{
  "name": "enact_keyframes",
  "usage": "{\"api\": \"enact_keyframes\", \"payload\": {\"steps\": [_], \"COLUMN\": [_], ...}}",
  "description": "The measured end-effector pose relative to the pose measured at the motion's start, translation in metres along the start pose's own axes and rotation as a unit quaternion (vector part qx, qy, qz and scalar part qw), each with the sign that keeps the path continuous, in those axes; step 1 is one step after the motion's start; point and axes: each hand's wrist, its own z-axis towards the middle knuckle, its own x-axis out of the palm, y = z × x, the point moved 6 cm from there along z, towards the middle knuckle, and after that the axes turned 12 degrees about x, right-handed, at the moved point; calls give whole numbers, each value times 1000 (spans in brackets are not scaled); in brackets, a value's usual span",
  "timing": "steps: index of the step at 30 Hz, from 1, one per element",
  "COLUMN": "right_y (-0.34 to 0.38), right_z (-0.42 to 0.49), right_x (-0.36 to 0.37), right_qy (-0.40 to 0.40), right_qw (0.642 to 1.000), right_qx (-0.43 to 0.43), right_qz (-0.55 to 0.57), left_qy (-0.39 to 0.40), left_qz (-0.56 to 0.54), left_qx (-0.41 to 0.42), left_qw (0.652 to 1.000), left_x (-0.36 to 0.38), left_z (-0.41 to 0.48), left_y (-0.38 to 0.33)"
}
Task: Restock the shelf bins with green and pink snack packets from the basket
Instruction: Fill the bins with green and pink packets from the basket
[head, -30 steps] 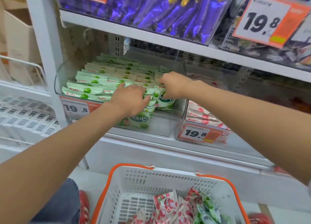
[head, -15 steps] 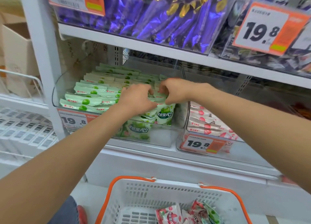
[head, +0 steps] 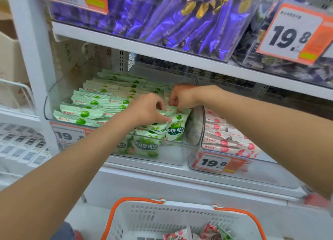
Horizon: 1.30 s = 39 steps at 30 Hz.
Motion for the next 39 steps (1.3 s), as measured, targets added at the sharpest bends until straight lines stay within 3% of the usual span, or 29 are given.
{"api": "enact_keyframes", "payload": {"steps": [6, 13, 17, 19, 28, 39], "right_y": [6, -6, -16, -20, -12, -3], "right_z": [2, 1, 3, 7, 24, 25], "right_x": [8, 2, -12, -10, 1, 6], "right_qy": [-25, -44, -72, -79, -11, 17], "right_qw": [999, 999, 993, 995, 999, 999], "right_qx": [-15, 8, 35, 41, 28, -1], "right_qz": [12, 5, 83, 49, -19, 40], "left_qy": [16, 16, 0, -12, 12, 17], "left_qz": [38, 16, -29, -29, 54, 60], "left_qx": [11, 20, 5, 5, 34, 61], "left_qw": [999, 1000, 1000, 999, 998, 996], "left_x": [0, -1, -2, -4, 2, 2], "left_z": [1, 2, 10, 15, 25, 24], "left_y": [0, -2, 5, 8, 14, 15]}}
